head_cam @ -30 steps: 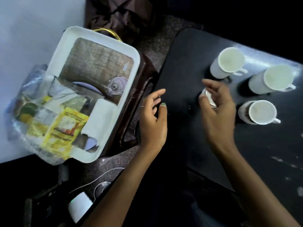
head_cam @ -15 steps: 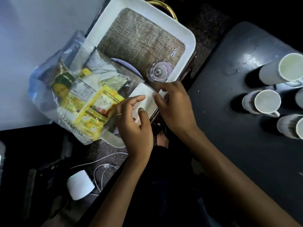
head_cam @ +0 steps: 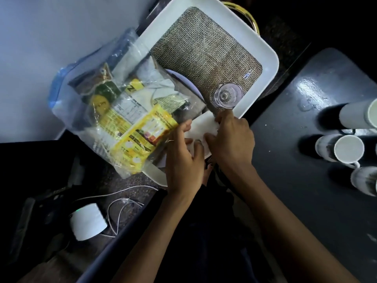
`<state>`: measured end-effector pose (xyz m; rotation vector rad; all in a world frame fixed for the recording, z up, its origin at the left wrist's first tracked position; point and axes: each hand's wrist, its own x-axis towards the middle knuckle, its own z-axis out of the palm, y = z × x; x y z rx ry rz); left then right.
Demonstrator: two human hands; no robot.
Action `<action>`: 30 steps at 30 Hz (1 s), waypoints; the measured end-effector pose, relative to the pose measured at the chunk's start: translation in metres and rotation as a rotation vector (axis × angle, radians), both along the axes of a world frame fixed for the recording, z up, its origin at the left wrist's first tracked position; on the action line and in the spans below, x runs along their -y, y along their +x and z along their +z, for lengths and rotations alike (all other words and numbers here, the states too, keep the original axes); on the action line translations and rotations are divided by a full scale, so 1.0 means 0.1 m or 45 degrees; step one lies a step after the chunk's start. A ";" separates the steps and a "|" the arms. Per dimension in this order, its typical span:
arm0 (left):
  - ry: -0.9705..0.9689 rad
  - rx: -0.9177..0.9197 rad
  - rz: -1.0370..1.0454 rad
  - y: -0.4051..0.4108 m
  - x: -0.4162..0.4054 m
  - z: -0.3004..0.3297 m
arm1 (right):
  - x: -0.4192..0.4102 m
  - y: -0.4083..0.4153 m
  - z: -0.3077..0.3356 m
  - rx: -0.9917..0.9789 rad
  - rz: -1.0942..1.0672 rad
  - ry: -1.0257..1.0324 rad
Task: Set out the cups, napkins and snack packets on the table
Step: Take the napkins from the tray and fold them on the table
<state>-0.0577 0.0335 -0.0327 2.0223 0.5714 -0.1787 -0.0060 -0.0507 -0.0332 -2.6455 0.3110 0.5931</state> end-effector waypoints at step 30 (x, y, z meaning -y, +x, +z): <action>-0.352 -0.105 0.059 0.45 0.41 0.46 | 0.64 -0.25 0.25 0.040 -1.063 1.640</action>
